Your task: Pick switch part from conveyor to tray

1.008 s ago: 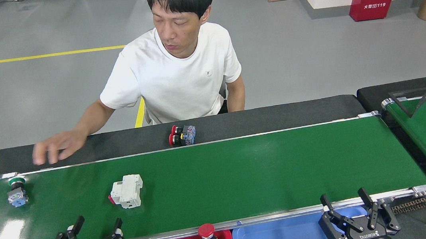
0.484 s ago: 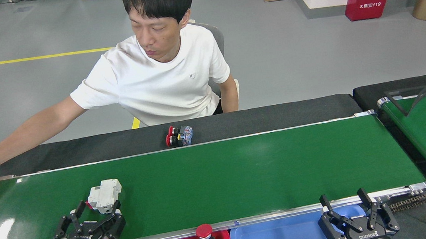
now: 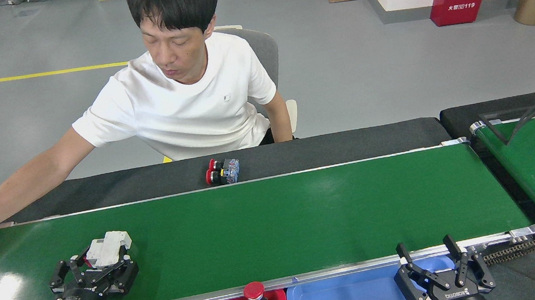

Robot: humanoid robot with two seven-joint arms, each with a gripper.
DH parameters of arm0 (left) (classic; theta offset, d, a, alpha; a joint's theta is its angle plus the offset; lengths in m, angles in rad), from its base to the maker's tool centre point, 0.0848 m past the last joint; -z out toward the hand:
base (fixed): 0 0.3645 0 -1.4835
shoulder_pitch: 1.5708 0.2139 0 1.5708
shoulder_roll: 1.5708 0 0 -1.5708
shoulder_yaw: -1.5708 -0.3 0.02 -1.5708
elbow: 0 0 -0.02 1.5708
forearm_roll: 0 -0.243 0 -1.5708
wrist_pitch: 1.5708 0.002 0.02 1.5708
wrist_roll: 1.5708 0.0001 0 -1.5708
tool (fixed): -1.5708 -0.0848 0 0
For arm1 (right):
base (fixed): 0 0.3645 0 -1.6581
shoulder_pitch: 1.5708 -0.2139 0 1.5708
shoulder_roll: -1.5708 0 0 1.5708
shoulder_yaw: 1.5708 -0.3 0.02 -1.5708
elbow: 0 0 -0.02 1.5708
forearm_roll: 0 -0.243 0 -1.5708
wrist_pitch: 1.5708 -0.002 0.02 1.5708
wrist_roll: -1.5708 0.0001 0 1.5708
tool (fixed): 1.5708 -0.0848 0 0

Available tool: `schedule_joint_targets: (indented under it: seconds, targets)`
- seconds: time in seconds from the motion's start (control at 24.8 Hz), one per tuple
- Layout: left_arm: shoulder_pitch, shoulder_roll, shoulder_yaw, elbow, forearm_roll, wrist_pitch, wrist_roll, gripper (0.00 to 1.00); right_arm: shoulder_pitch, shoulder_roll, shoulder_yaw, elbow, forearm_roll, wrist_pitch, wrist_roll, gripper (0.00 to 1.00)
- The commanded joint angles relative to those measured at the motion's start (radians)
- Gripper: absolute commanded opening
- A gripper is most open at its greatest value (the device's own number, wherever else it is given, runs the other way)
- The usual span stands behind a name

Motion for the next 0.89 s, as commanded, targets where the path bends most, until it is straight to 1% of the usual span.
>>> schedule_joint_targets:
  seconds: [0.0, 0.08, 0.2, 0.24, 0.32, 0.36, 0.44, 0.52, 0.56, 0.6, 0.69, 0.77, 0.81, 0.85]
  targets:
    - [0.011, 0.000, 0.007, -0.031, 0.024, -0.021, 0.008, 0.10, -0.009, 0.001, 0.001, -0.011, -0.002, 0.003, -0.002, 0.99]
    - [0.057, 0.005, 0.013, -0.109, 0.076, -0.021, 0.007, 0.10, -0.004, -0.001, 0.001, -0.011, -0.002, 0.003, -0.002, 0.99]
    - [0.194, 0.007, 0.082, -0.251, 0.153, -0.025, 0.000, 0.10, -0.003, -0.008, 0.001, -0.013, -0.010, 0.009, -0.003, 0.99]
    - [0.235, 0.007, 0.097, -0.285, 0.172, -0.025, 0.000, 0.10, -0.003, -0.017, 0.001, -0.013, -0.019, 0.011, -0.005, 0.99]
    - [0.335, 0.007, 0.125, -0.360, 0.225, -0.023, 0.000, 0.10, 0.003, -0.057, 0.003, -0.014, -0.058, 0.012, -0.006, 0.99]
    - [0.364, 0.007, 0.134, -0.385, 0.244, -0.025, 0.000, 0.10, 0.010, -0.071, 0.006, -0.014, -0.067, 0.014, -0.006, 0.99]
    - [0.459, 0.005, 0.145, -0.469, 0.283, -0.043, 0.003, 0.10, 0.033, -0.083, 0.020, -0.022, -0.074, 0.024, -0.009, 0.99]
    - [0.520, -0.001, 0.145, -0.538, 0.291, -0.087, 0.010, 0.11, 0.057, -0.094, 0.044, -0.030, -0.076, 0.067, -0.025, 0.99]
    - [0.534, -0.007, 0.137, -0.563, 0.291, -0.126, 0.014, 0.11, 0.063, -0.119, 0.060, -0.030, -0.076, 0.098, -0.049, 0.99]
    - [0.537, -0.013, 0.126, -0.577, 0.291, -0.170, 0.022, 0.11, 0.068, -0.159, 0.078, -0.030, -0.079, 0.130, -0.072, 0.99]
    - [0.533, -0.015, 0.082, -0.592, 0.288, -0.244, 0.023, 0.11, 0.069, -0.211, 0.096, -0.030, -0.110, 0.169, -0.086, 0.99]
    - [0.510, -0.004, 0.001, -0.595, 0.287, -0.307, 0.025, 0.11, 0.069, -0.254, 0.098, -0.030, -0.159, 0.176, -0.086, 0.99]
    - [0.478, 0.003, -0.053, -0.595, 0.283, -0.334, 0.025, 0.12, 0.068, -0.280, 0.098, -0.030, -0.182, 0.176, -0.089, 0.99]
    - [0.448, 0.008, -0.104, -0.594, 0.279, -0.334, 0.023, 0.12, 0.068, -0.307, 0.098, -0.030, -0.193, 0.175, -0.092, 0.99]
